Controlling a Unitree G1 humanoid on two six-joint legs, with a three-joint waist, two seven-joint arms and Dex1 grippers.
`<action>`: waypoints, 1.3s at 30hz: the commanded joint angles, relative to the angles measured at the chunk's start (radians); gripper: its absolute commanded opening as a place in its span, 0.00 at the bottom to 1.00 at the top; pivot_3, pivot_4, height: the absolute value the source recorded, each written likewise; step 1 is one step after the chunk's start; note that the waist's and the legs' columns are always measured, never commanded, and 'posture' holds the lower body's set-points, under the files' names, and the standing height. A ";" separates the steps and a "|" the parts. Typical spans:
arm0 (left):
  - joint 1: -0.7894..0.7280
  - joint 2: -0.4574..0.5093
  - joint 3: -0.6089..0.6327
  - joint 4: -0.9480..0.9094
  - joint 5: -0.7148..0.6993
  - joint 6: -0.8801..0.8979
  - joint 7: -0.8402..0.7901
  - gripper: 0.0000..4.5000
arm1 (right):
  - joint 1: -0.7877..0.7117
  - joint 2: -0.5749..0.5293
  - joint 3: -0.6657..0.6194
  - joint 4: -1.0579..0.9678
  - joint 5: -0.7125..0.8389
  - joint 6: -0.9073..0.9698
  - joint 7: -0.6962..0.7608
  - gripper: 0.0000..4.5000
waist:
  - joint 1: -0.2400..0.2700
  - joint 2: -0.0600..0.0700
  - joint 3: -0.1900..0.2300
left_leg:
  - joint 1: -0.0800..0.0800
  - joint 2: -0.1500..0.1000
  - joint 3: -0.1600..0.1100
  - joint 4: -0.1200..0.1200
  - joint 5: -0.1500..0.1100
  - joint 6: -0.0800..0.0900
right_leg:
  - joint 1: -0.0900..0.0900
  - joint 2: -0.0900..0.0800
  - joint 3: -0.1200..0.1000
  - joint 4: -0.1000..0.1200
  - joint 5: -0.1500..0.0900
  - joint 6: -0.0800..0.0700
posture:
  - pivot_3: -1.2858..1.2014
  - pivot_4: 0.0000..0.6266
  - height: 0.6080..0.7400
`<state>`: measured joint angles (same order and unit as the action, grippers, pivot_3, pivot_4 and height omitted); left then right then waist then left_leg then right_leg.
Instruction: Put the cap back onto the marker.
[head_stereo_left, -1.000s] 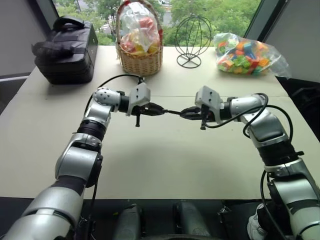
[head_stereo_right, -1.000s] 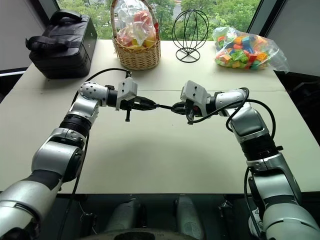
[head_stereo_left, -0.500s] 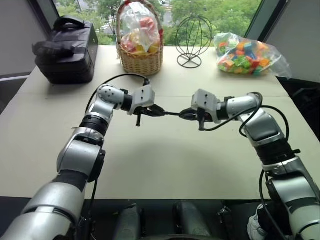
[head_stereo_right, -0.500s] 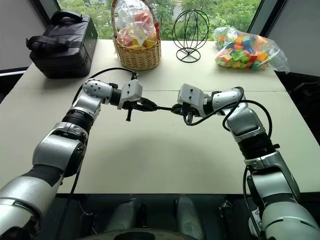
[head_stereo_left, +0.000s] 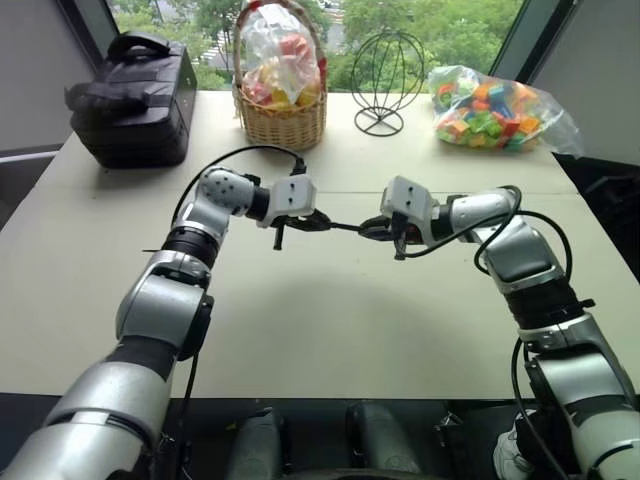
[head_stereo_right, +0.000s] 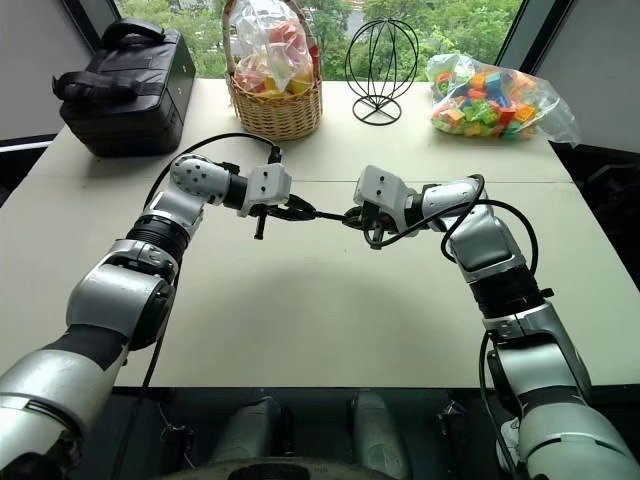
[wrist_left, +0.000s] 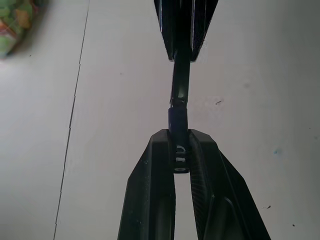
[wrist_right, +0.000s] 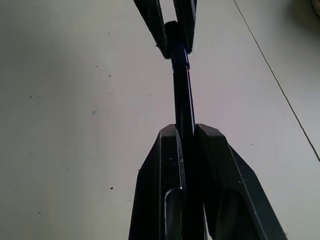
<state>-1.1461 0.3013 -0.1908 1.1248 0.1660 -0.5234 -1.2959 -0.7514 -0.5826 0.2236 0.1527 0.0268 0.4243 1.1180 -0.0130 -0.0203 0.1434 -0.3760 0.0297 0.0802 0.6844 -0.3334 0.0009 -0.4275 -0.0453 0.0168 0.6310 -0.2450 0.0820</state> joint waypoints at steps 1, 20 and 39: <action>-0.029 -0.100 -0.031 -0.018 -0.010 -0.044 0.000 0.01 | -0.069 0.065 -0.029 -0.092 0.080 -0.016 -0.004 0.00 | 0.000 0.000 0.000 | 0.000 0.000 0.000 0.000 0.000 0.000 | 0.000 0.000 0.000 0.000 0.000 0.000 | 0.52 0.24 1.00; -0.038 -0.107 -0.089 -0.034 0.041 -0.022 -0.061 0.01 | -0.105 0.070 0.007 -0.054 0.052 -0.002 0.089 0.00 | 0.000 0.000 0.000 | 0.000 0.000 0.000 0.000 0.000 0.000 | 0.000 0.000 0.000 0.000 0.000 0.000 | 0.52 0.24 1.00; -0.010 -0.116 -0.034 -0.104 -0.005 0.045 -0.081 0.01 | -0.078 0.109 -0.036 -0.080 0.088 0.091 0.069 0.00 | -0.001 0.000 0.000 | 0.000 0.000 0.000 0.000 0.000 0.000 | 0.000 0.000 0.000 0.001 0.000 0.000 | 0.52 0.24 1.00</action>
<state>-1.1438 0.2776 -0.1880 1.1089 0.1980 -0.4397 -1.3495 -0.7679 -0.5580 0.2060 0.1842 0.0217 0.5328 1.2052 -0.0135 -0.0203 0.1434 -0.3760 0.0295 0.0801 0.6844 -0.3334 0.0009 -0.4275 -0.0451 0.0168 0.6318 -0.2450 0.0821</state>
